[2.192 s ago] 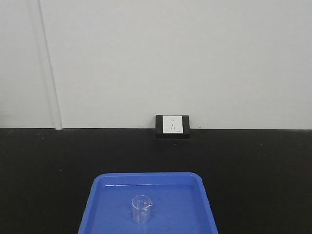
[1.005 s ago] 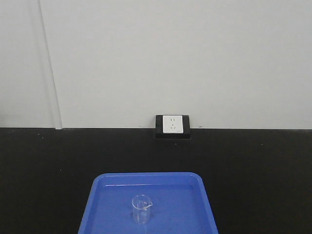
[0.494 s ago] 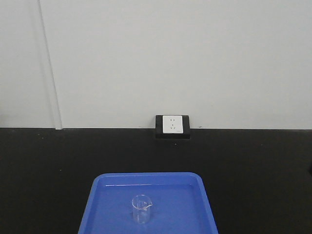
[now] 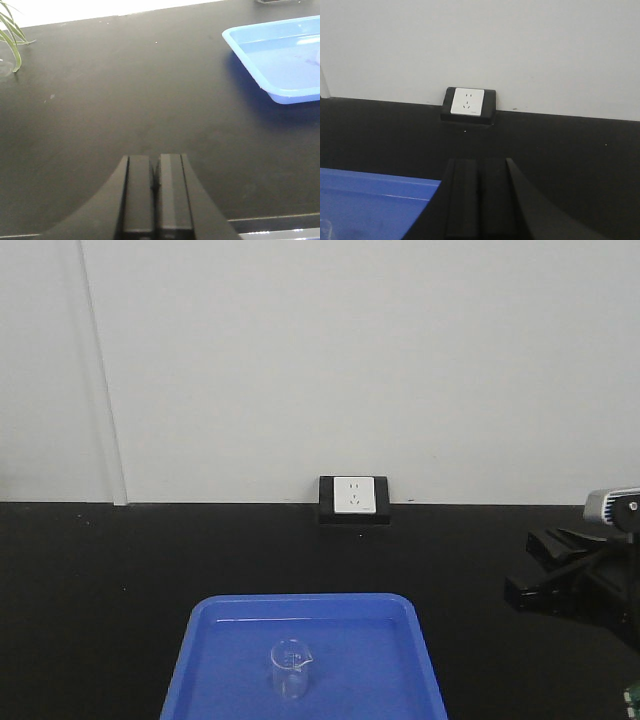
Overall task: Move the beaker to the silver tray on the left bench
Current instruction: 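Move the right gripper down toward the glass beaker in the blue tray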
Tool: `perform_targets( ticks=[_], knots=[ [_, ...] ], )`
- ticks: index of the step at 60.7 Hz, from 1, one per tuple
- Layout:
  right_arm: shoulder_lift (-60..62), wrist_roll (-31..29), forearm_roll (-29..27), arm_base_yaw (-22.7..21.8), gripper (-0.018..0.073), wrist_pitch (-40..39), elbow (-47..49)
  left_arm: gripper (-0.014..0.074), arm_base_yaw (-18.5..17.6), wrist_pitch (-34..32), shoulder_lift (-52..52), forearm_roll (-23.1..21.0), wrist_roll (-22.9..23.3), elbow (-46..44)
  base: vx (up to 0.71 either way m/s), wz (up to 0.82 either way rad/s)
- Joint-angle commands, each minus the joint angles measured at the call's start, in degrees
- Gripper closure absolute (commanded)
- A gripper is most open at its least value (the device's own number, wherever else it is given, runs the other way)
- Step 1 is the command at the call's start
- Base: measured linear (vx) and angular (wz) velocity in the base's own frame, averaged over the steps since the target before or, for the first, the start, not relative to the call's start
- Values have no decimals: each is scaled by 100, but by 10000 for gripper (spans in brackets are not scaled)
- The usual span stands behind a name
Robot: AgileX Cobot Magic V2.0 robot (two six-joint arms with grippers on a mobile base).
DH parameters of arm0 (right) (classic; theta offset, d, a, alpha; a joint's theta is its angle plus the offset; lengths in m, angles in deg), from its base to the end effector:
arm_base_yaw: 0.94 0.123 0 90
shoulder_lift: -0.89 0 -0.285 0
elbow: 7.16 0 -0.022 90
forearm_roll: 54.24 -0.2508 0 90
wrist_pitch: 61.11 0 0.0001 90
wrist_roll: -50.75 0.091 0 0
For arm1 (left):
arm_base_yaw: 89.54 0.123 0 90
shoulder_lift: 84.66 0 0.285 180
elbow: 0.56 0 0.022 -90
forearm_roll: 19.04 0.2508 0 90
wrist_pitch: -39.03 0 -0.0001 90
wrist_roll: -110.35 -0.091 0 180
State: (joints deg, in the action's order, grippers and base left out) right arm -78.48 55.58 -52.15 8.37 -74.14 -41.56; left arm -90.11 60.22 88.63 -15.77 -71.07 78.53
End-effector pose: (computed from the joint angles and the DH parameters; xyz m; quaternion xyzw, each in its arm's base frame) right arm 0.2715 0.0453 0.3051 -0.0464 0.7688 0.0704 0.6339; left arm 0.0525 0.0014 0.1700 0.0292 0.8031 0.0285 0.5945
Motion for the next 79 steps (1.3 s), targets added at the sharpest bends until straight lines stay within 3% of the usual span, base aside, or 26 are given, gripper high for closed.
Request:
perform_targets(
  ticks=[1, 10, 16, 22, 32, 41, 50, 59, 70, 79],
  knots=[
    [28, 20, 19, -30, 421, -512, 221, 595, -33, -432, 42, -16, 10, 114, 0, 0],
    [-143, 26, 32, -25, 177, -524, 221, 595, -33, -432, 42, -16, 10, 114, 0, 0],
    [-289, 26, 32, -25, -43, -636, 221, 595, -33, -432, 42, -16, 10, 114, 0, 0],
    [-415, 20, 27, -25, -169, -752, 221, 595, -33, -432, 42, -16, 10, 114, 0, 0],
    [-471, 589, 16, -17, -162, -753, 209, 595, -33, -432, 42, -16, 10, 114, 0, 0],
    [-829, 1035, 522, 210, -122, -1126, 174, 595, -33, -432, 42, -16, 10, 114, 0, 0],
    [-1647, 1065, 1200, 931, -59, -1620, 174, 595, -33, -432, 42, -16, 10, 114, 0, 0],
    [-2471, 1065, 1293, 1513, 6, -2124, 174, 595, -33, -432, 42, -16, 10, 114, 0, 0],
    [-3179, 1058, 1276, 1855, 36, -2680, 174, 595, -33, -432, 42, -16, 10, 114, 0, 0],
    [-3488, 1050, 1409, 1855, 36, -3026, 174, 595, -33, -432, 42, -16, 10, 114, 0, 0]
  ],
)
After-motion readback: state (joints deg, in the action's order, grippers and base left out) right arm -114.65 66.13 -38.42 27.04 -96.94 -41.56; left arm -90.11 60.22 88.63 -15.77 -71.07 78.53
